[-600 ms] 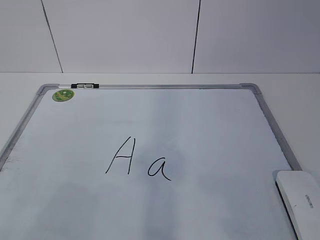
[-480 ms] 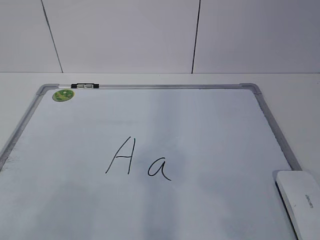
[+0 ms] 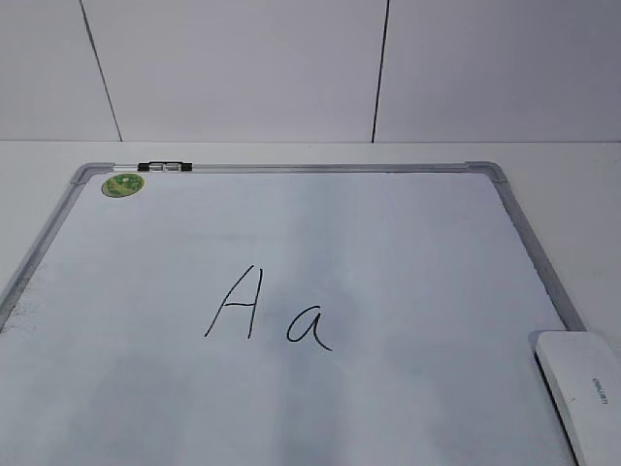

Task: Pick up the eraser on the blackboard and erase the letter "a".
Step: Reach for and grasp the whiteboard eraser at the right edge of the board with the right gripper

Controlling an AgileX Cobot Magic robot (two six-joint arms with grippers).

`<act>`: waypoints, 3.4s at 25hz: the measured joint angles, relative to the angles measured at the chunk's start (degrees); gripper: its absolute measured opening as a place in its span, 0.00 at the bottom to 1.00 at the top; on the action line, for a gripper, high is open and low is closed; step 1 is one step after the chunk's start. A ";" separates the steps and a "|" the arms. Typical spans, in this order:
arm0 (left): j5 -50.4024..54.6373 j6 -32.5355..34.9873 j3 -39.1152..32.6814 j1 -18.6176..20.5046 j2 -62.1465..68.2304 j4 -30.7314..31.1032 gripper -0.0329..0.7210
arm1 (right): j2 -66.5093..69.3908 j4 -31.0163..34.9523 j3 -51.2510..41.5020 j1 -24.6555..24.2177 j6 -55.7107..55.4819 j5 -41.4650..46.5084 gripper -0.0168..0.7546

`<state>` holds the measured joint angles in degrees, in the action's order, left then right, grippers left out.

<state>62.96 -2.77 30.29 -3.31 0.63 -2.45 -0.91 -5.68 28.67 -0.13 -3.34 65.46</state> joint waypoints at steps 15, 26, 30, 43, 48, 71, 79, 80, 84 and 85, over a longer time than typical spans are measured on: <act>0.00 0.00 0.00 0.00 0.00 0.00 0.70 | 0.00 -0.04 0.00 0.00 0.00 0.00 0.79; 0.00 0.00 0.00 0.00 0.00 -0.04 0.70 | 0.00 -0.13 0.00 0.00 0.00 0.00 0.79; 0.00 0.00 0.00 -1.05 0.00 -0.26 0.70 | 0.00 -0.25 0.00 0.00 -0.62 0.00 0.79; 0.00 0.00 0.00 -2.15 0.00 -0.26 0.70 | 8.14 0.56 0.11 0.00 -1.48 -0.33 0.79; 0.00 0.00 0.00 -2.15 0.00 -0.26 0.70 | 12.10 0.78 0.11 0.00 -1.48 -0.46 0.79; -0.22 0.00 0.00 -2.19 0.00 -1.97 0.70 | 38.44 5.68 18.75 0.00 -1.10 4.10 0.86; -0.02 0.00 0.00 -3.46 0.00 -1.97 0.70 | 50.94 16.77 20.51 0.00 4.15 5.92 0.89; 0.02 0.00 0.00 -3.46 0.00 -1.97 0.70 | 51.86 17.28 20.51 0.00 4.16 5.92 0.89; 0.11 0.00 0.00 -3.46 0.00 -1.97 0.70 | 55.46 17.55 20.51 0.00 4.24 5.92 0.89; 0.11 0.00 0.00 -3.46 0.00 -1.97 0.70 | 56.38 17.55 20.51 0.00 4.24 5.92 0.89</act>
<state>63.07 -2.77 30.29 -6.77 0.63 -4.42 55.47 11.88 49.18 -0.13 0.90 71.38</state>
